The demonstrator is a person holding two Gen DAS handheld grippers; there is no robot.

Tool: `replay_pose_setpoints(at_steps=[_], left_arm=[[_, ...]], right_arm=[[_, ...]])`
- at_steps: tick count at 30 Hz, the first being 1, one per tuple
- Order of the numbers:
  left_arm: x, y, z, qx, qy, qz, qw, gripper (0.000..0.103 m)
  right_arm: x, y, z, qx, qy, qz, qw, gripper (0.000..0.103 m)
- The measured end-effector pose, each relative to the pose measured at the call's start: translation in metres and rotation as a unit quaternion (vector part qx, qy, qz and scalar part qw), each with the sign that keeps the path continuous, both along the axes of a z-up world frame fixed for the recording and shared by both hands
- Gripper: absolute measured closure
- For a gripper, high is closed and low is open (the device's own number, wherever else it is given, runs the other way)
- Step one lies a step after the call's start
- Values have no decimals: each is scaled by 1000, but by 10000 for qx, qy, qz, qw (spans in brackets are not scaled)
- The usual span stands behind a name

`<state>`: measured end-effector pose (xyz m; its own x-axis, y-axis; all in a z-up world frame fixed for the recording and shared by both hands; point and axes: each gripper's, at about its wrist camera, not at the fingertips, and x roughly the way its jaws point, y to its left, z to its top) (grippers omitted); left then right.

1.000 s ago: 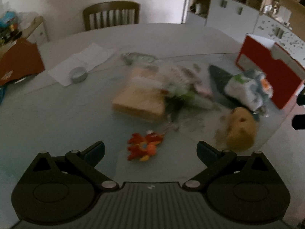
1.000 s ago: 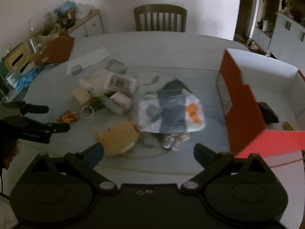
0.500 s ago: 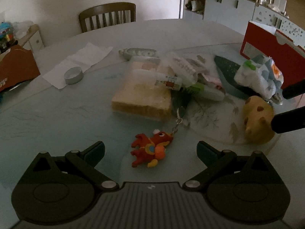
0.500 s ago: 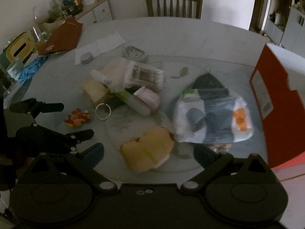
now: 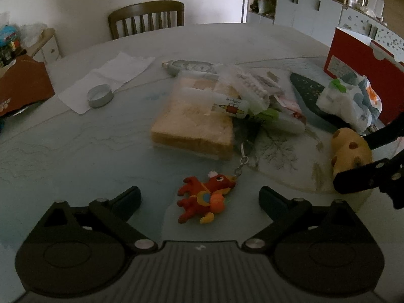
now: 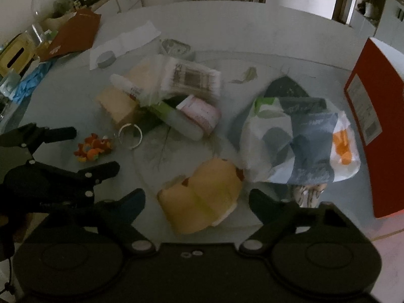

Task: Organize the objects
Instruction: 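Grasp the red rooster keychain with the left tool while the right tool grasps the yellow plush toy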

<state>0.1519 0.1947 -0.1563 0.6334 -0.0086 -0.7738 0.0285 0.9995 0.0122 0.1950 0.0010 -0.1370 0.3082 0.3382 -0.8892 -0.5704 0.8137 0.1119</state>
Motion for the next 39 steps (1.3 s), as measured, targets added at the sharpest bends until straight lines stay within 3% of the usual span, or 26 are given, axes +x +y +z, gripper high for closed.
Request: replay_pose_setpoints(at_steps=[3,8,10,12,24,39], left_arm=[[-1,-1,2,0,-47,-29,10000,18],[-3,-3,5,2,-105,-24,9999,37],[-4,-4,6,22,-102,-31,9999,51],[-5,-5,8,32,-80,-47,10000,58],[-19,-8,16,-232,16,20,9997,59],[-39,-28,49,-585,-28,-30,9983,59]], right_arm=[[0,0,-1,14,76,36,10000,27],[-2,-3,-2,24,103,82,9999,30],[-2,-4,-2,18,75,89,9999,36],[-3,-5,-1,35,51,100,9999,39],[-17,-22,16,286,-56,376,9989,43],[-26,-67,51,634,7,324,9975,43]])
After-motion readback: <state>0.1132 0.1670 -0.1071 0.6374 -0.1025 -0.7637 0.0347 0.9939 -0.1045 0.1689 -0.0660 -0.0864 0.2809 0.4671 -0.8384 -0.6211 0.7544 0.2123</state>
